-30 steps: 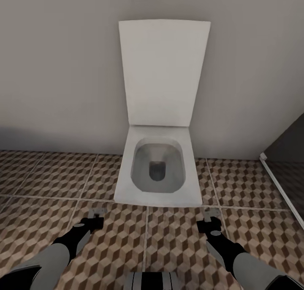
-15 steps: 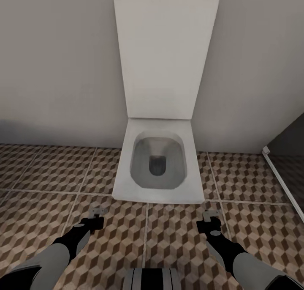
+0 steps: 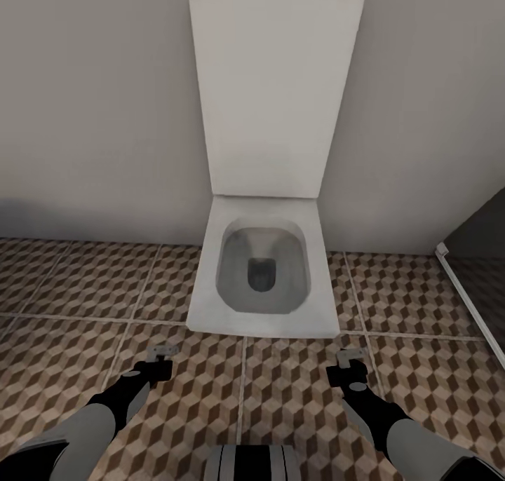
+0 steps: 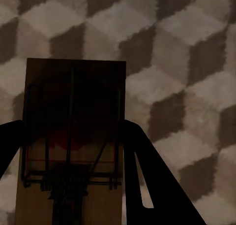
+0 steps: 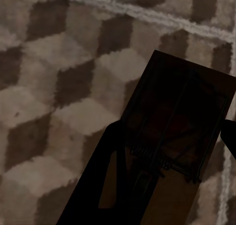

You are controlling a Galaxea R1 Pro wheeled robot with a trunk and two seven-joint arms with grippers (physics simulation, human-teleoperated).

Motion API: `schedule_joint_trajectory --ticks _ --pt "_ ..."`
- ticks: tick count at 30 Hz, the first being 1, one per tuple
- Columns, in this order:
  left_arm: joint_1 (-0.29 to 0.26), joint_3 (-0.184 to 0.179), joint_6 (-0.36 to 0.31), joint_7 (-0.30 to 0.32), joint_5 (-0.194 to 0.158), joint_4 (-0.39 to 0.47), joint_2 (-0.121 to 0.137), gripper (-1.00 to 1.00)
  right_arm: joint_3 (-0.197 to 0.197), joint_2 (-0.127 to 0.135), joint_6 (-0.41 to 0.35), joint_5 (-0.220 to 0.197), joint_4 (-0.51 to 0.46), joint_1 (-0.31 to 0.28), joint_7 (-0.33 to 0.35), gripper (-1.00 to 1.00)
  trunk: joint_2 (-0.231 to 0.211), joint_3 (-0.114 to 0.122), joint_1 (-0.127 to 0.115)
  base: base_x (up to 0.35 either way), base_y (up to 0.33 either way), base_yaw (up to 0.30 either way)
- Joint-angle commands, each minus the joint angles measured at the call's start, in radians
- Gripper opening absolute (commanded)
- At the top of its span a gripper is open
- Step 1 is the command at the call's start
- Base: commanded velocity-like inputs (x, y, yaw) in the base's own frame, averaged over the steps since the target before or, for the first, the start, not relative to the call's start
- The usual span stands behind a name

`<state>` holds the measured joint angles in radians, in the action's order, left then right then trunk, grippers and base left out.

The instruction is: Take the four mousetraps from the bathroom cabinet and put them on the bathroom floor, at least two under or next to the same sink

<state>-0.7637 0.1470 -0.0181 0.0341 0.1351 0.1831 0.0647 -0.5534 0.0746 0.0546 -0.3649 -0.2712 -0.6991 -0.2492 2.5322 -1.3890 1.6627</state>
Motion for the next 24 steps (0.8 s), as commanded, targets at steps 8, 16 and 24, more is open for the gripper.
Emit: schedule_joint_trajectory --ticks 8,16,24 --pt "0.000 0.008 -0.002 0.005 0.014 0.001 -0.001 -1.00 -0.008 0.001 0.004 -0.011 0.000 0.000 -0.004 -1.00 0.002 -0.032 0.003 0.000 0.000 0.000" --pt "0.000 0.009 -0.002 0.006 0.014 0.001 0.000 -1.00 -0.008 0.001 0.004 -0.011 0.000 0.000 -0.004 -1.00 0.002 -0.035 0.004 0.000 0.000 0.000" --pt "0.000 0.009 -0.002 0.006 0.013 0.001 0.000 -1.00 -0.008 0.001 0.004 -0.011 0.000 0.000 -0.004 -1.00 0.002 -0.035 0.004 0.000 0.000 0.000"
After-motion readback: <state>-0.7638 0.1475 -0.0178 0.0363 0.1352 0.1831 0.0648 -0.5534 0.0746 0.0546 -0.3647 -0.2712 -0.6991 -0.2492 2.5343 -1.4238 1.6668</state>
